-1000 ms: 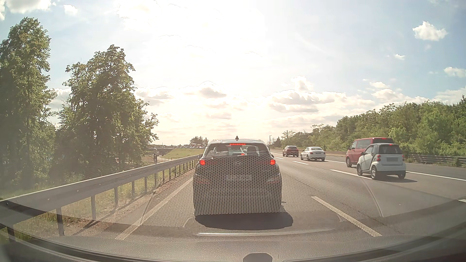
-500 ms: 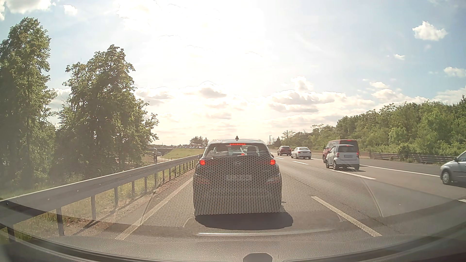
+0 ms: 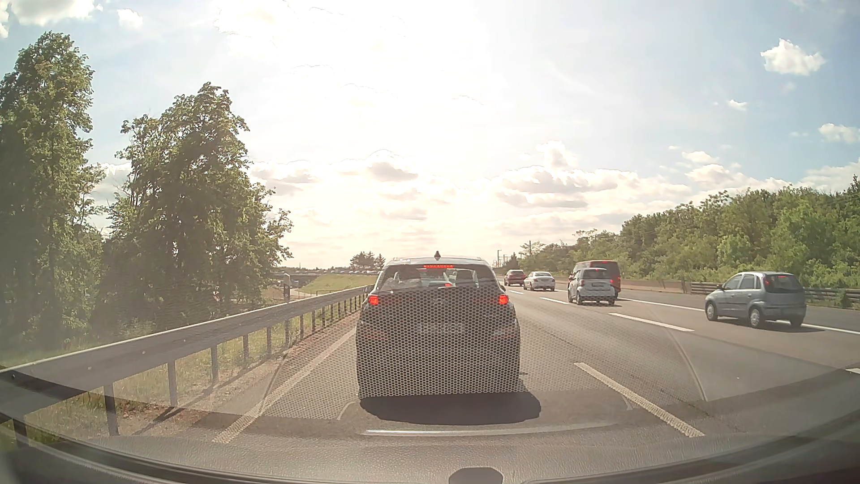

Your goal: Follow the waypoints while adhering to traffic rules and regulations

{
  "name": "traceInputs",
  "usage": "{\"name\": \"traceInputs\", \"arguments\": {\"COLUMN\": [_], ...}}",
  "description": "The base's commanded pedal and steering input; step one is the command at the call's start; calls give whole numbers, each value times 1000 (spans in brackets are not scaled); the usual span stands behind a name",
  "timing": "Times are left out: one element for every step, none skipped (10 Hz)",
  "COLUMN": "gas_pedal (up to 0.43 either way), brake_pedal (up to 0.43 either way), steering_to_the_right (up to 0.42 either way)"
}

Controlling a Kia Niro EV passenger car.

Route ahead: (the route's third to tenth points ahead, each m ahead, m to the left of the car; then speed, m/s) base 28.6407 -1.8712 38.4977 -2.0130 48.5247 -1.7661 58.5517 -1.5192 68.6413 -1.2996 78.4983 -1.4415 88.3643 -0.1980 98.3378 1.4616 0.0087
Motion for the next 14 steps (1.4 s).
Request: {"name": "traceInputs", "arguments": {"gas_pedal": [0,0,0,0,0,0,0,0,0,0,0,0,0,0], "brake_pedal": [220,220,220,220,220,220,213,220,220,220,220,220,220,220], "steering_to_the_right": [1,2,2,1,2,2,2,1,2,2,2,2,2,1]}}
